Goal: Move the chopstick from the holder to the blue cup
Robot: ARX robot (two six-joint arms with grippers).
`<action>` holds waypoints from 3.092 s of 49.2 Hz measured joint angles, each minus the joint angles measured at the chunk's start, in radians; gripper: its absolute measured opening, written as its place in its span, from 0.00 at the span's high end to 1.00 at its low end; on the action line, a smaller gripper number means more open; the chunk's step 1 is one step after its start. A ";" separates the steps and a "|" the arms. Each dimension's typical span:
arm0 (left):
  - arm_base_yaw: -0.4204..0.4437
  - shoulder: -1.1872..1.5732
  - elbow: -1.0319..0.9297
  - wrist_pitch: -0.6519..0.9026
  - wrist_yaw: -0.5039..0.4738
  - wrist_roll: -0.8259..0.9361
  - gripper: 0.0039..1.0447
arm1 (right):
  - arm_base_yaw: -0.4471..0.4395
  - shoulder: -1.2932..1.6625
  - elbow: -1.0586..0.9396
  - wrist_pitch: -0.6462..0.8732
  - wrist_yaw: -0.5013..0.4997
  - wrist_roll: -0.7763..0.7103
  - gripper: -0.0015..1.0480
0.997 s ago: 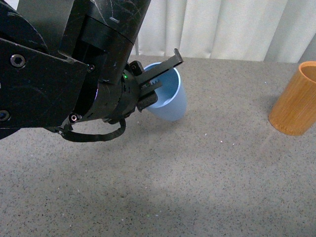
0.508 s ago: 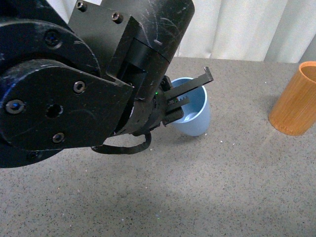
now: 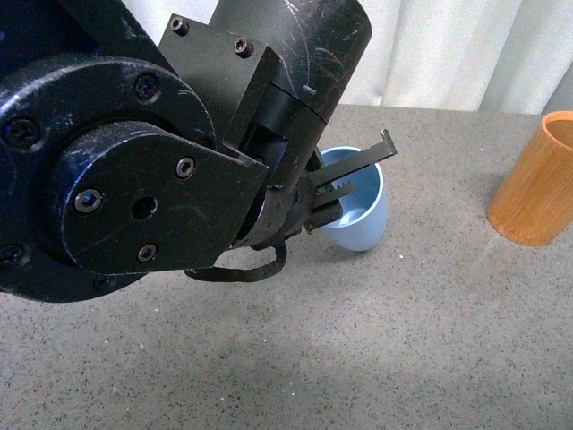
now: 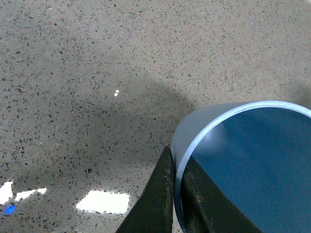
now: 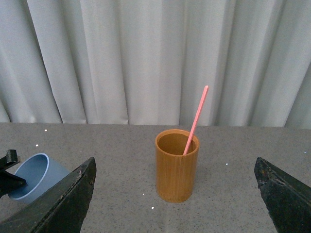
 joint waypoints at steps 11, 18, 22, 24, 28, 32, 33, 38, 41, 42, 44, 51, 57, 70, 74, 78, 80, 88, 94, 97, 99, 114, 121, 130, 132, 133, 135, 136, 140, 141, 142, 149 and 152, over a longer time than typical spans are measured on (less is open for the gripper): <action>-0.003 0.001 0.000 0.000 -0.002 0.001 0.97 | 0.000 0.000 0.000 0.000 0.000 0.000 0.09; -0.003 0.001 0.000 0.000 -0.004 0.009 0.97 | 0.000 0.000 0.000 0.000 0.000 0.000 0.09; -0.003 0.001 0.000 -0.002 -0.005 0.011 0.97 | 0.000 0.000 0.000 0.000 0.000 0.000 0.09; -0.003 0.001 0.000 -0.003 -0.006 0.014 0.97 | 0.000 0.000 0.000 0.000 0.000 0.000 0.09; -0.005 0.002 0.000 -0.004 -0.008 0.016 0.97 | 0.000 0.000 0.000 0.000 0.000 0.000 0.09; -0.005 0.003 0.000 -0.005 -0.011 0.017 0.97 | 0.000 0.000 0.000 0.000 0.000 0.000 0.09; -0.005 0.005 0.000 -0.006 -0.011 0.018 0.97 | 0.000 0.000 0.000 0.000 0.000 0.000 0.09; -0.006 0.010 0.000 -0.011 -0.011 0.018 0.97 | 0.000 0.000 0.000 0.000 0.000 0.000 0.09; -0.007 0.012 0.000 -0.011 -0.011 0.018 0.97 | 0.000 0.000 0.000 0.000 0.000 0.000 0.09; -0.007 0.013 0.000 -0.011 -0.011 0.018 0.97 | 0.000 0.000 0.000 0.000 0.000 0.000 0.09; -0.008 0.014 0.000 -0.011 -0.011 0.018 0.97 | 0.000 0.000 0.000 0.000 0.000 0.000 0.09; -0.009 0.014 0.000 -0.013 -0.012 0.019 0.97 | 0.000 0.000 0.000 0.000 0.000 0.000 0.09; -0.009 0.014 0.001 -0.014 -0.013 0.019 0.80 | 0.000 0.000 0.000 0.000 0.000 0.000 0.09; -0.011 0.014 0.006 -0.017 -0.019 0.023 0.43 | 0.000 0.000 0.000 0.000 0.000 0.000 0.09; -0.013 0.014 0.008 -0.018 -0.019 0.024 0.27 | 0.000 0.000 0.000 0.000 0.000 0.000 0.09; -0.015 0.014 0.016 -0.020 -0.019 0.026 0.12 | 0.000 0.000 0.000 0.000 0.000 0.000 0.09; -0.016 0.013 0.023 -0.022 -0.019 0.027 0.05 | 0.000 0.000 0.000 0.000 0.000 0.000 0.09; -0.018 0.008 0.036 -0.029 -0.018 0.027 0.06 | 0.000 0.000 0.000 0.000 0.000 0.000 0.09; -0.018 0.006 0.039 -0.032 -0.019 0.027 0.06 | 0.000 0.000 0.000 0.000 0.000 0.000 0.09; -0.018 0.006 0.039 -0.033 -0.019 0.029 0.06 | 0.000 0.000 0.000 0.000 0.000 0.000 0.09; -0.018 0.005 0.039 -0.033 -0.019 0.030 0.06 | 0.000 0.000 0.000 0.000 0.000 0.000 0.09; -0.014 0.000 0.039 -0.040 -0.020 0.037 0.06 | 0.000 0.000 0.000 0.000 0.000 0.000 0.09; -0.008 -0.002 0.039 -0.046 -0.020 0.039 0.06 | 0.000 0.000 0.000 0.000 0.000 0.000 0.09; -0.003 -0.002 0.047 -0.056 -0.022 0.044 0.06 | 0.000 0.000 0.000 0.000 0.000 0.000 0.09; -0.003 -0.002 0.051 -0.058 -0.022 0.045 0.06 | 0.000 0.000 0.000 0.000 0.000 0.000 0.09; -0.002 -0.002 0.052 -0.058 -0.022 0.045 0.06 | 0.000 0.000 0.000 0.000 0.000 0.000 0.09; -0.001 -0.002 0.056 -0.060 -0.022 0.046 0.06 | 0.000 0.000 0.000 0.000 0.000 0.000 0.09; 0.000 -0.003 0.059 -0.062 -0.022 0.046 0.06 | 0.000 0.000 0.000 0.000 0.000 0.000 0.09; 0.003 -0.003 0.064 -0.066 -0.022 0.049 0.06 | 0.000 0.000 0.000 0.000 0.000 0.000 0.09; 0.003 -0.003 0.065 -0.066 -0.022 0.049 0.06 | 0.000 0.000 0.000 0.000 0.000 0.000 0.09; 0.003 -0.003 0.068 -0.067 -0.022 0.050 0.06 | 0.000 0.000 0.000 0.000 0.000 0.000 0.09; 0.006 -0.005 0.073 -0.070 -0.022 0.052 0.06 | 0.000 0.000 0.000 0.000 0.000 0.000 0.09; 0.007 -0.005 0.073 -0.070 -0.022 0.053 0.06 | 0.000 0.000 0.000 0.000 0.000 0.000 0.09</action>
